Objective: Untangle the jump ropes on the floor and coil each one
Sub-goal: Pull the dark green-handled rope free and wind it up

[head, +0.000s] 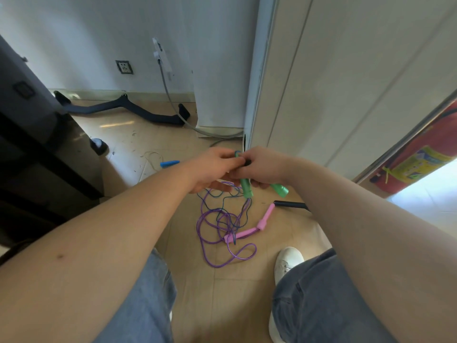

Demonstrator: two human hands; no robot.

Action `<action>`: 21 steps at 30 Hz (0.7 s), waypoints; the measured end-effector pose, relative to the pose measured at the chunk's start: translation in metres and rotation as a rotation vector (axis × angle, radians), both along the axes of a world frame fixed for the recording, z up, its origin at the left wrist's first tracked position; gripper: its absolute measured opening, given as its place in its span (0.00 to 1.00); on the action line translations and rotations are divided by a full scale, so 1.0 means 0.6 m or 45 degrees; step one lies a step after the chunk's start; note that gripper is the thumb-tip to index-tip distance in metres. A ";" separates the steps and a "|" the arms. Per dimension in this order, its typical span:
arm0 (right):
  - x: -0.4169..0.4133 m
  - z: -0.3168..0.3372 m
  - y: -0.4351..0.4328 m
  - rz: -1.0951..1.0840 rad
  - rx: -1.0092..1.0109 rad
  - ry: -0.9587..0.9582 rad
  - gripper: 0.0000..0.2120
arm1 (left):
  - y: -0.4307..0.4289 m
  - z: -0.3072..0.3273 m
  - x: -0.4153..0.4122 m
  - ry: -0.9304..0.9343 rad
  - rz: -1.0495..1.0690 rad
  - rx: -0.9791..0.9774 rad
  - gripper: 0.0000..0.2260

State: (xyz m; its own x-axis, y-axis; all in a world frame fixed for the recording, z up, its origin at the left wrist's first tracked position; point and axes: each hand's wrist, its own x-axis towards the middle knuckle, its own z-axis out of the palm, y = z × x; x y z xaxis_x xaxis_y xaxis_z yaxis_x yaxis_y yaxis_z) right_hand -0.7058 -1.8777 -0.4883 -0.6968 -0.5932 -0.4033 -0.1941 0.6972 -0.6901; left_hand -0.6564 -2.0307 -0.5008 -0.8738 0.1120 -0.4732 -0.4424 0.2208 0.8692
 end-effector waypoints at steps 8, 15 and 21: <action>-0.004 0.005 -0.012 -0.293 0.112 -0.001 0.20 | -0.011 -0.005 -0.013 0.025 0.343 0.063 0.07; -0.020 -0.001 -0.002 -0.629 -0.230 -0.047 0.19 | -0.002 0.001 -0.004 -0.093 0.219 0.165 0.05; -0.010 0.003 -0.005 -0.513 -0.382 -0.084 0.19 | -0.001 0.006 -0.006 -0.129 0.343 0.443 0.06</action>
State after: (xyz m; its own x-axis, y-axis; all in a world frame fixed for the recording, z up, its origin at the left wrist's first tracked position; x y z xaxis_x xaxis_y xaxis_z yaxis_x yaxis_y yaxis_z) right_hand -0.7121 -1.8806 -0.4868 -0.8732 -0.3787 -0.3069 0.1003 0.4765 -0.8734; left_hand -0.6597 -2.0312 -0.4973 -0.8447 0.0543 -0.5325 -0.5309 -0.2120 0.8205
